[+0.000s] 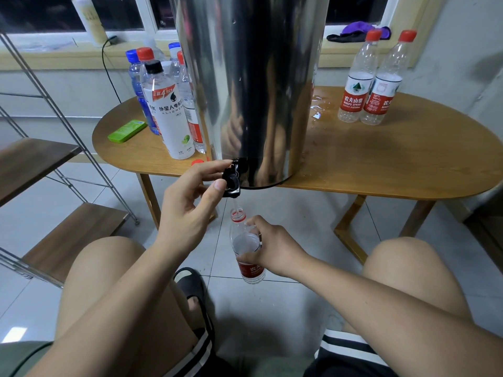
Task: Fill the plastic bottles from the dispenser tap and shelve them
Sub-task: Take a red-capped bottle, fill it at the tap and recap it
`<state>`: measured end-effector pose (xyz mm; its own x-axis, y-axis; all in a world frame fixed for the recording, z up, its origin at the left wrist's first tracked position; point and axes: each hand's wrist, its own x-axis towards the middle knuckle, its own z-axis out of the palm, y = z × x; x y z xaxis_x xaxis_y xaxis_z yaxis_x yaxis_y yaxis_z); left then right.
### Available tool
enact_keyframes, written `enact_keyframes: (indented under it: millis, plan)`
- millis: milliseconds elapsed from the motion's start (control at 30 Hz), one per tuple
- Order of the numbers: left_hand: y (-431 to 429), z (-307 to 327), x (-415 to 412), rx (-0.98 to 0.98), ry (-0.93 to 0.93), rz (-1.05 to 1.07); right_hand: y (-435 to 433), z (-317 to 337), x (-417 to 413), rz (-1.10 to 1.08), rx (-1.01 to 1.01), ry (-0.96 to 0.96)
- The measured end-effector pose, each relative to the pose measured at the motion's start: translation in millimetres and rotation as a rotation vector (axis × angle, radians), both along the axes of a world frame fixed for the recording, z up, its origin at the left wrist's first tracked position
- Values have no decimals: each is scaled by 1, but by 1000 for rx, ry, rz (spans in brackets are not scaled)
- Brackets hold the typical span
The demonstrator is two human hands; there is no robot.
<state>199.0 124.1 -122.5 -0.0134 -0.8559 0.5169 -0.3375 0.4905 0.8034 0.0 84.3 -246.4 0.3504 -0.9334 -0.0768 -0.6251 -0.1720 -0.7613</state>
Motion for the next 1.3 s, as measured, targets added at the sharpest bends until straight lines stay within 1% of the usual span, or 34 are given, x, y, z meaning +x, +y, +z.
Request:
enact_keyframes:
  millis: [1300]
  plan:
    - [-2, -3, 2, -3, 3, -8, 2, 5, 0, -1, 11, 10]
